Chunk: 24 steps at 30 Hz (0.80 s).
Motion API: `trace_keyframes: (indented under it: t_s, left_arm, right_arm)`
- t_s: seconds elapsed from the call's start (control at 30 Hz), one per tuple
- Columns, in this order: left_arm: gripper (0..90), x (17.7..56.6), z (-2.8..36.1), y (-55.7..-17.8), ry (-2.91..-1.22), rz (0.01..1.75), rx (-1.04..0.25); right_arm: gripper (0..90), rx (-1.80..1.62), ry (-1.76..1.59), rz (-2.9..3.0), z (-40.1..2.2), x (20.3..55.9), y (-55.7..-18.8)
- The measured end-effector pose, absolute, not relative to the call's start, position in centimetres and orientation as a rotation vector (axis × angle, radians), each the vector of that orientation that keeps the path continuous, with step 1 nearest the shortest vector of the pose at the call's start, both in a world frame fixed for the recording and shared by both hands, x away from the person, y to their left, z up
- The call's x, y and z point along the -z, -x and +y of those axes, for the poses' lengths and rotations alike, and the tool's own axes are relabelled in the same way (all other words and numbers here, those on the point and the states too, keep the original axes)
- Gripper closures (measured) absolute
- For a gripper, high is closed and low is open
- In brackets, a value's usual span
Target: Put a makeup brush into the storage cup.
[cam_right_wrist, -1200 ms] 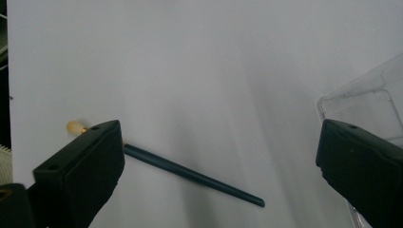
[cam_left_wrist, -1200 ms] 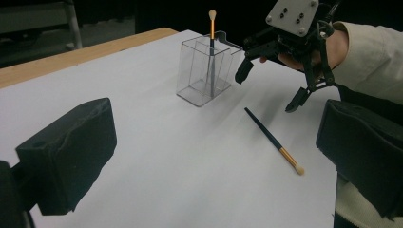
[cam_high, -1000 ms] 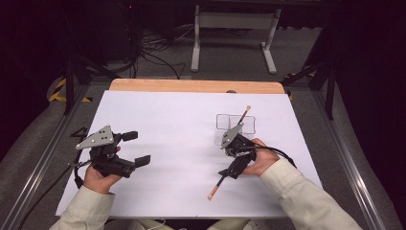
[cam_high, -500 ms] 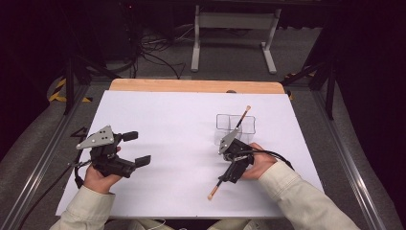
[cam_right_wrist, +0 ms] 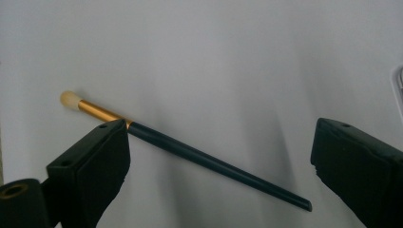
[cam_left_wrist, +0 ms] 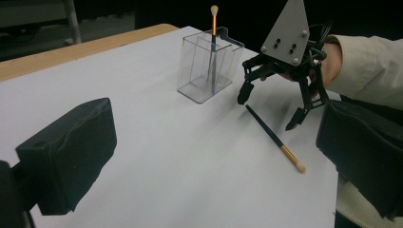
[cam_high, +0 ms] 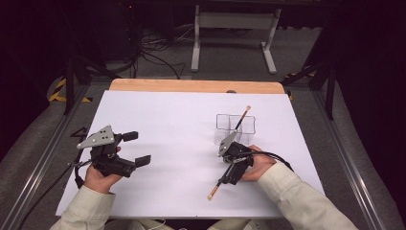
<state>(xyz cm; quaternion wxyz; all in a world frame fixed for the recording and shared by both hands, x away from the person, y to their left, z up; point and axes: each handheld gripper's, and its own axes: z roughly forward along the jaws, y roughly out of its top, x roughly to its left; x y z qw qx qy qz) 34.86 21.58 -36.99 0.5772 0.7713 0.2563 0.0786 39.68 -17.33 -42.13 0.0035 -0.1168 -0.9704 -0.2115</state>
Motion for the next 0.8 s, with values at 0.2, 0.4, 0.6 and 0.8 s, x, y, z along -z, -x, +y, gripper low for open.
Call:
trace_keyframes:
  t_s: [0.2, 0.4, 0.6, 0.8]
  left_arm:
    - [0.5, 36.97, 21.65, -34.85, -1.799, 0.603, -0.181]
    - [0.5, 37.03, 21.73, -34.94, -1.799, 0.606, -0.175]
    - [0.5, 37.09, 21.69, -35.0, -1.8, 0.602, -0.173]
    - [0.6, 37.13, 21.63, -35.04, -1.803, 0.603, -0.17]
  right_arm:
    - [9.4, 0.64, 0.356, -3.031, -17.3, 42.4, -39.71]
    - [10.4, 0.623, 0.353, -3.039, -17.13, 42.61, -39.65]
    - [13.9, 0.602, 0.354, -3.03, -17.17, 42.71, -39.72]
    - [17.5, 0.57, 0.334, -3.033, -17.12, 42.84, -39.62]
